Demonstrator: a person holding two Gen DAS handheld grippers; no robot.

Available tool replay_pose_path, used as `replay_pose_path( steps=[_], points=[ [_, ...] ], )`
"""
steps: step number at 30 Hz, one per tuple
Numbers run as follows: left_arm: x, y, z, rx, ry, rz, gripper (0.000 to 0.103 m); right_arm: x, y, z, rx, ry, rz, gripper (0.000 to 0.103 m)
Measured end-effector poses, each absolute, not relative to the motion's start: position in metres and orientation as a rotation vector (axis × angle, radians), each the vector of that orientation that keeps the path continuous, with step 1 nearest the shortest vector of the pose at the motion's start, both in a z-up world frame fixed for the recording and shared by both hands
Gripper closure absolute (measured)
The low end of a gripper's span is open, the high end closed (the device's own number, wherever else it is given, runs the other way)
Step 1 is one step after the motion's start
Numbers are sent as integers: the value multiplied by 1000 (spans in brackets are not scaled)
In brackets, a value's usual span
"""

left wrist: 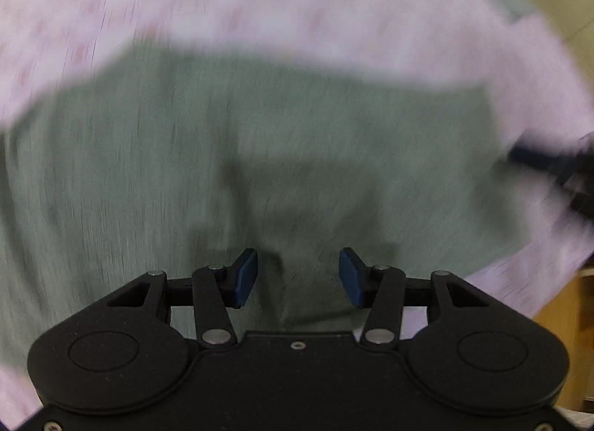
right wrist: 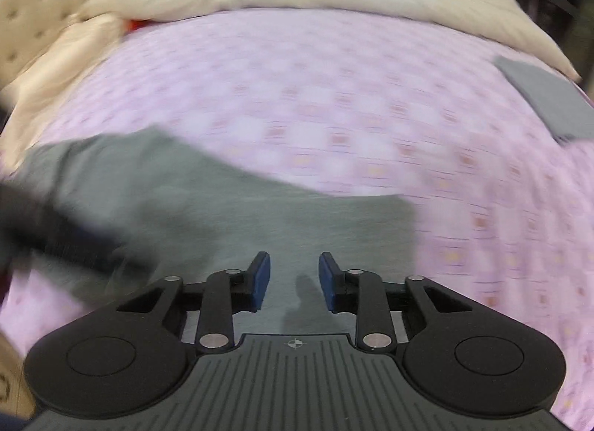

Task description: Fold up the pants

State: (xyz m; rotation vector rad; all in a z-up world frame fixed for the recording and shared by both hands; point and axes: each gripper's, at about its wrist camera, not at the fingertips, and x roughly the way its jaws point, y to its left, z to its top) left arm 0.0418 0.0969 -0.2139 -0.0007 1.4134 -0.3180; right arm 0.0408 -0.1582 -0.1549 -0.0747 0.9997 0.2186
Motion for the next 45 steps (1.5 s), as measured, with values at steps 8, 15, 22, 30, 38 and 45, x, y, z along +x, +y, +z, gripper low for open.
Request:
replay_pose_path(
  steps=[8, 15, 22, 30, 38, 45],
  points=[
    [36, 107, -214, -106, 1425, -165, 44, 90, -193, -182, -38, 1081, 194, 92],
    [30, 114, -211, -117, 1436, -81, 43, 109, -183, -214, -111, 1164, 191, 96],
    [27, 104, -208, -76, 1422, -64, 43, 106, -180, -214, -106, 1160, 186, 96],
    [18, 143, -179, -71, 1337, -61, 45, 95, -179, -191, -76, 1100, 163, 93],
    [-12, 270, -176, -237, 1284, 95, 45, 60, -138, -155, -5, 1021, 158, 90],
    [-31, 366, -202, -424, 1270, 200, 33, 46, -69, -154, -45, 1052, 231, 90]
  ],
)
